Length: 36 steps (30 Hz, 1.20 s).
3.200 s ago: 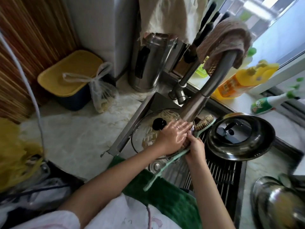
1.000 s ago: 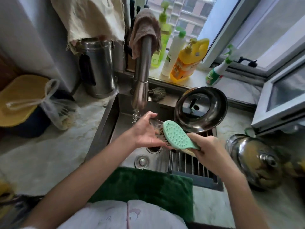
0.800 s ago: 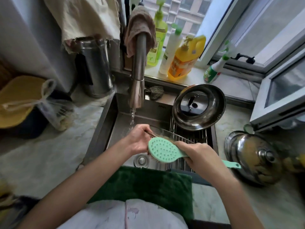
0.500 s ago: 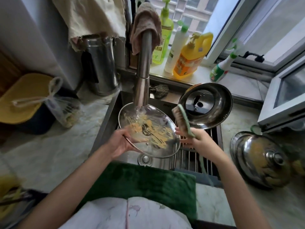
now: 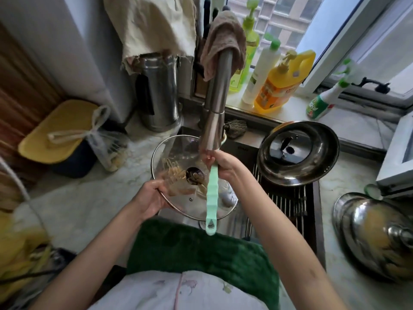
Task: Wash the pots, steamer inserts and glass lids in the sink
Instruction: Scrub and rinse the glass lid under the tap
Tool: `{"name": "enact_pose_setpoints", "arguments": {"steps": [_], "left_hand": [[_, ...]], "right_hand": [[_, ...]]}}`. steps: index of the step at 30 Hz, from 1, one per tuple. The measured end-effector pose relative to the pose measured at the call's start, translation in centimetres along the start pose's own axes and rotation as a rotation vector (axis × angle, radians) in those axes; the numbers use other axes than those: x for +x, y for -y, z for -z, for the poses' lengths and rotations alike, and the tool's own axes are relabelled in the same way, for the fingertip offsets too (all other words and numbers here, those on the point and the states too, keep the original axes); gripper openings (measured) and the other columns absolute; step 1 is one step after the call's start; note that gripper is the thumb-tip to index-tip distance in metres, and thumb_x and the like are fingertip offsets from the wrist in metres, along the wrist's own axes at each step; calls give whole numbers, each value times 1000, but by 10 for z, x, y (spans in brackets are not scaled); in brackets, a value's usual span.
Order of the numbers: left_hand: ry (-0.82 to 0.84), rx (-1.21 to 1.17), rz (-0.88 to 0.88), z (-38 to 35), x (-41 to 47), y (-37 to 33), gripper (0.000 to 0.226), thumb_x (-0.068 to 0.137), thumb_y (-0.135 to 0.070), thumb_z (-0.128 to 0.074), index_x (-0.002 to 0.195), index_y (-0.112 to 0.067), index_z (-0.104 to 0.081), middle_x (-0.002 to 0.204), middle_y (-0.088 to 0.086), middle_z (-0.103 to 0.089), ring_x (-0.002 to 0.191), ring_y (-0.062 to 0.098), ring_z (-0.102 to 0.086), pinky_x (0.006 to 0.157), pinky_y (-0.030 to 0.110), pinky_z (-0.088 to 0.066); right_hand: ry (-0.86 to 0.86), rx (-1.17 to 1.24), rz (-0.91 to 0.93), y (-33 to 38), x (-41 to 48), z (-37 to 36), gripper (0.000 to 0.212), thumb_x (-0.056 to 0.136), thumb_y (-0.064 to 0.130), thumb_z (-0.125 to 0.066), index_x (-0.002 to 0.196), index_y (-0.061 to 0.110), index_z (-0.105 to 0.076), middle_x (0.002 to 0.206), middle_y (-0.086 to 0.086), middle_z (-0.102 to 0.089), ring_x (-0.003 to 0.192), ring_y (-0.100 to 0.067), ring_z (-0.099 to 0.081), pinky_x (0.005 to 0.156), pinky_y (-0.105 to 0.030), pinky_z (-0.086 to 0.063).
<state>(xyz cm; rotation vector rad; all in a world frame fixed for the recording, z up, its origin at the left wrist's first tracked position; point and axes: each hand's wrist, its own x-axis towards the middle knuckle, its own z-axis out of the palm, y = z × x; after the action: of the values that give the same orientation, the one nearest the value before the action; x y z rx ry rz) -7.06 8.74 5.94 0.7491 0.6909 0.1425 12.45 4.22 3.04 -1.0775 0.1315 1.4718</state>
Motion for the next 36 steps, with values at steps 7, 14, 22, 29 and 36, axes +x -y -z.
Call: {"name": "enact_pose_setpoints", "arguments": {"steps": [7, 14, 22, 29, 36], "left_hand": [[-61, -3, 66, 5, 5, 0, 73, 73, 11, -23, 144, -4, -30, 56, 33, -31, 56, 29, -68, 47, 49, -54], [-19, -125, 144, 5, 15, 3, 87, 68, 0, -45, 150, -15, -19, 125, 30, 2, 56, 33, -67, 46, 46, -55], [79, -114, 155, 18, 25, 13, 100, 59, -1, -52, 150, -29, -20, 132, 21, -53, 80, 45, -68, 49, 49, -56], [157, -142, 156, 21, 24, 11, 95, 56, -5, -59, 142, -37, -33, 138, 33, -29, 90, 48, -66, 54, 58, -55], [59, -127, 125, -11, 14, 6, 96, 56, 5, -37, 149, -9, -19, 87, 29, -68, 48, 24, -66, 39, 38, -54]], "right_hand": [[-347, -736, 115, -4, -12, 34, 41, 99, 49, -34, 106, 13, -52, 65, -2, -48, 44, -8, -37, 36, -18, -27], [-595, -1495, 458, -23, -14, 61, 38, 96, 35, -51, 134, 30, -53, 123, -8, -65, 111, -26, -60, 78, -33, -45], [-556, -1667, 448, -15, -12, 84, 37, 96, 29, -53, 132, 23, -56, 115, -16, -67, 106, -30, -62, 79, -34, -45], [-166, -1587, 357, -14, -30, 85, 43, 94, 25, -57, 136, 21, -50, 133, 2, -56, 112, -12, -58, 88, -22, -44], [-167, -1480, 460, -32, -10, 59, 39, 96, 23, -54, 134, 16, -52, 135, 2, -55, 123, -15, -53, 101, -28, -41]]}}
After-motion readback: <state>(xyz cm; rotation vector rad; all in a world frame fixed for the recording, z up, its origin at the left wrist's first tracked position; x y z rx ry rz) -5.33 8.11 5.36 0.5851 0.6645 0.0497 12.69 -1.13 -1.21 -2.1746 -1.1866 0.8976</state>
